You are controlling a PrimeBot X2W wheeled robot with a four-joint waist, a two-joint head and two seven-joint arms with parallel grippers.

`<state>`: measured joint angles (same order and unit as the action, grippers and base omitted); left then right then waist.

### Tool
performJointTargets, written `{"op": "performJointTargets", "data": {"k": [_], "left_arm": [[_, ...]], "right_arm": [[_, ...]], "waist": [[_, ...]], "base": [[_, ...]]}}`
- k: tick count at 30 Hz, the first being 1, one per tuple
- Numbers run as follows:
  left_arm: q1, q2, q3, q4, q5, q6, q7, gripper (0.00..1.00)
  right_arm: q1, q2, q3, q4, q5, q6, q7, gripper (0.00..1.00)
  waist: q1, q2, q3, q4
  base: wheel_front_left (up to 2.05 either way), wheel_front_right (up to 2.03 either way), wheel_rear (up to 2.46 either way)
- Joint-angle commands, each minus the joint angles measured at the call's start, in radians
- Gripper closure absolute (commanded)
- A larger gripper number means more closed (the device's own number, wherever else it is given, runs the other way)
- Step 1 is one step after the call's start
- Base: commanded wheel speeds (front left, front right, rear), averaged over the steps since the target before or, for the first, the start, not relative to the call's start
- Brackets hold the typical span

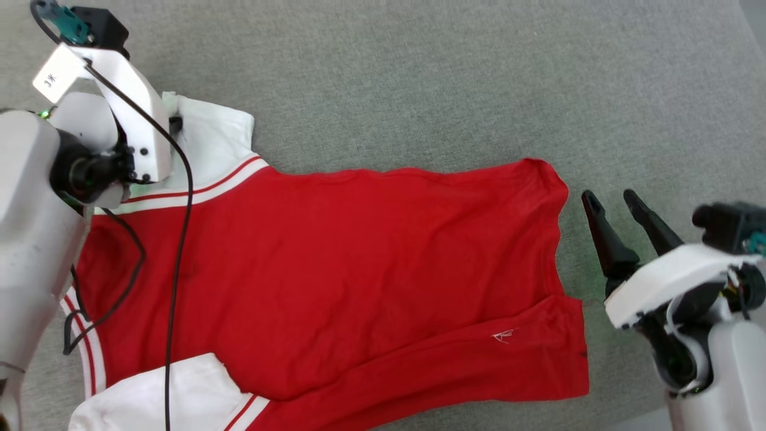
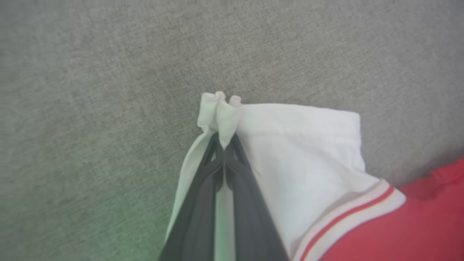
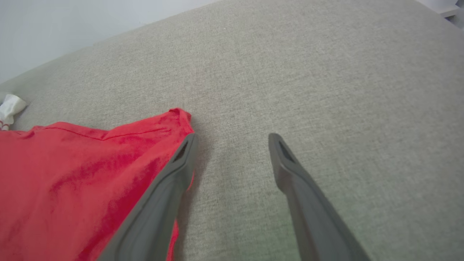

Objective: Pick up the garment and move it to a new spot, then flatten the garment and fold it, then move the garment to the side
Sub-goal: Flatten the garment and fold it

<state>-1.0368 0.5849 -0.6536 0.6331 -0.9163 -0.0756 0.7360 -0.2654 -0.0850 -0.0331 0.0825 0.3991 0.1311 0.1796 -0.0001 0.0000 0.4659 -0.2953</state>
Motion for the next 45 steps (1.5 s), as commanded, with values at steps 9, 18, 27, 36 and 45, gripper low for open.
{"op": "performJointTargets", "data": {"k": [9, 18, 27, 36, 45], "left_arm": [[-0.02, -0.051, 0.011, -0.022, 0.014, -0.015, -0.13, 1.0], [-0.025, -0.072, -0.001, -0.098, 0.02, -0.035, -0.203, 1.0], [0.008, -0.081, -0.013, -0.117, 0.023, -0.044, -0.265, 1.0], [0.088, -0.066, 0.029, -0.107, -0.014, -0.039, -0.372, 1.0], [0.428, -0.017, 0.059, -0.26, -0.072, 0.037, -0.498, 1.0]], "right_arm": [[-0.183, -0.153, 0.097, 0.122, 0.048, -0.001, 0.254, 0.0], [-0.309, -0.263, 0.224, 0.232, 0.069, -0.001, 0.653, 0.0], [-0.339, -0.272, 0.202, 0.282, 0.058, -0.001, 0.766, 1.0], [-0.36, -0.259, 0.13, 0.205, 0.017, -0.001, 0.604, 1.0], [-0.128, -0.22, 0.07, 0.136, 0.016, -0.001, 0.513, 1.0]], "waist": [[0.0001, 0.0, -0.045, 0.109], [0.0001, 0.0, -0.033, 0.2], [0.0001, 0.0, -0.041, 0.245], [0.0001, 0.0, -0.129, 0.259], [0.0001, 0.0, -0.273, 0.299]], "base": [[0.0, 0.0, 0.0], [0.0, 0.0, 0.0], [0.0, 0.0, 0.0], [0.0, 0.0, 0.0], [0.0, 0.0, 0.0]]}}
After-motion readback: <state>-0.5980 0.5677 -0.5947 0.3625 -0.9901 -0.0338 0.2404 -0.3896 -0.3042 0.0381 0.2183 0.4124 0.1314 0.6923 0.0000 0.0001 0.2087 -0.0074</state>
